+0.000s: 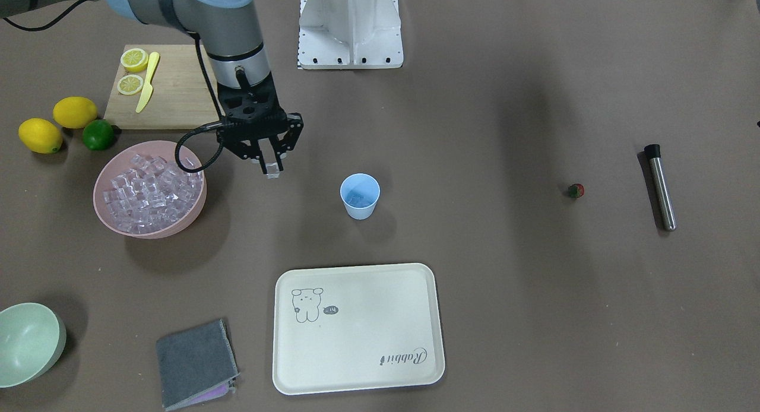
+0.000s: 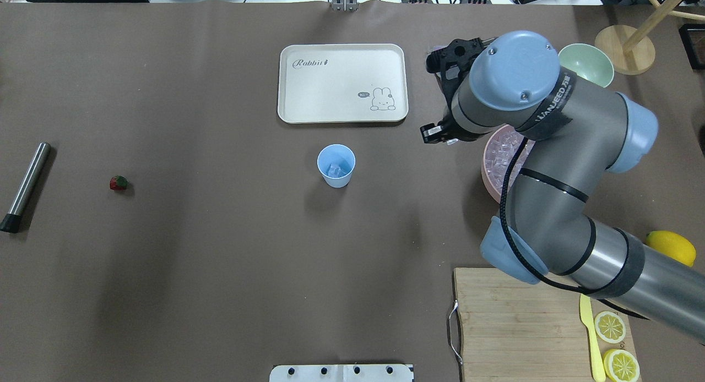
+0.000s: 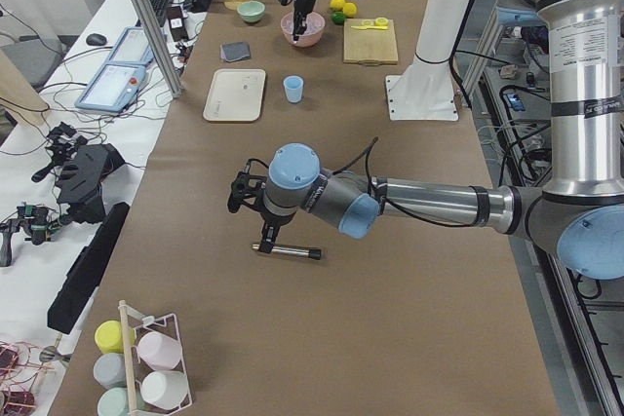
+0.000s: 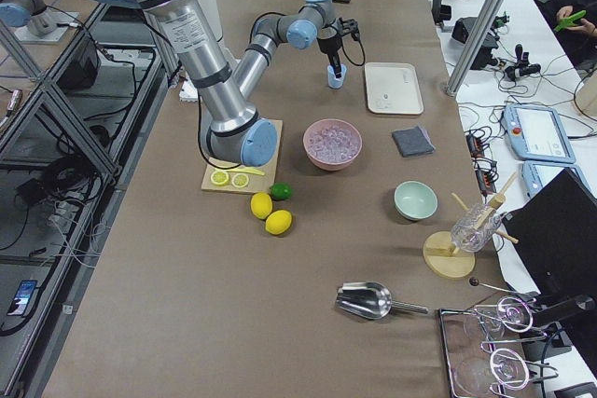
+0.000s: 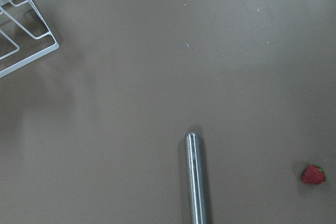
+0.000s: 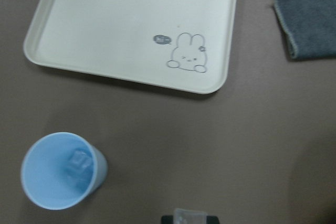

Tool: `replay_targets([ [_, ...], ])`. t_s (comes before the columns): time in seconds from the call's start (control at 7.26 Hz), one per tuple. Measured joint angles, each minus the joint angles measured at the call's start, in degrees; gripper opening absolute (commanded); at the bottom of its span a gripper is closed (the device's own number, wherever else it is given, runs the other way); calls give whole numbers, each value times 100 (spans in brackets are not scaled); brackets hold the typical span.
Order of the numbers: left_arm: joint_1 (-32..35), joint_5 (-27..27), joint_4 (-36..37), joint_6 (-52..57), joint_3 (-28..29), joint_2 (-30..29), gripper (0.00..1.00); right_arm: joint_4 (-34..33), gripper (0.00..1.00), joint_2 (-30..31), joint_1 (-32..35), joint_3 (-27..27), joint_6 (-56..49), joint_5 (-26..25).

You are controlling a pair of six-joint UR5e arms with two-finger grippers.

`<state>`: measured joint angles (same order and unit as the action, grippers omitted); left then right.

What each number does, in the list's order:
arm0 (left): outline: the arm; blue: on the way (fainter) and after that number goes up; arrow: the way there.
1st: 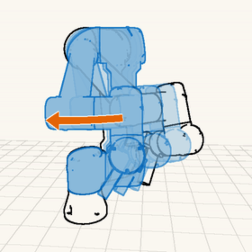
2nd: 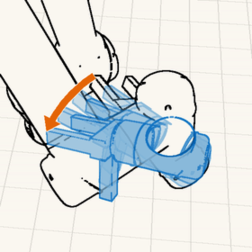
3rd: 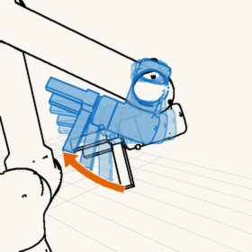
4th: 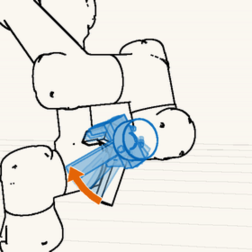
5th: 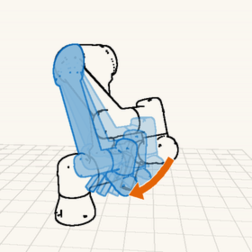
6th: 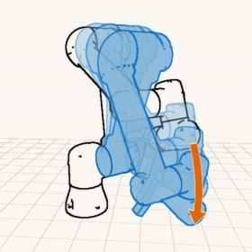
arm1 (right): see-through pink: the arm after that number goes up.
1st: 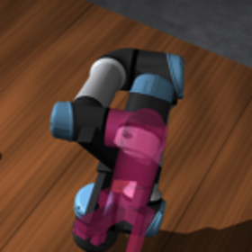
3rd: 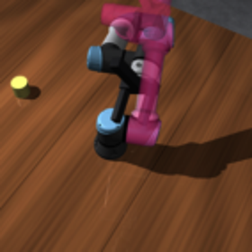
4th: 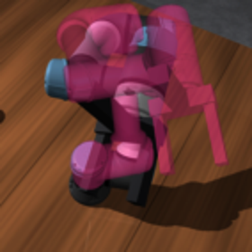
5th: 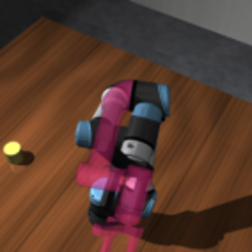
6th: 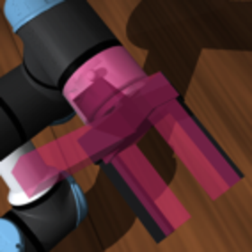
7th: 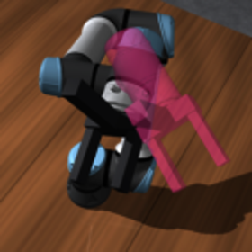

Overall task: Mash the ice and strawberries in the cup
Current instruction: 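Carry the ice with the right gripper over the light-blue cup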

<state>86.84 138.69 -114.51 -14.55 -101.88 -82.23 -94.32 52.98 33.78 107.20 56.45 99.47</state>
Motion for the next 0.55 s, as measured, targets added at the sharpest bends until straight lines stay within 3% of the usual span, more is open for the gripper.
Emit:
replay_targets([
  [0.28,0,0,-34,3,-11,13,97,40,28,-587,-485,-401,734,-355],
  [0.55,4,6,-49,5,-31,41,97,146,28,-1278,-698,-1276,1072,-605],
])
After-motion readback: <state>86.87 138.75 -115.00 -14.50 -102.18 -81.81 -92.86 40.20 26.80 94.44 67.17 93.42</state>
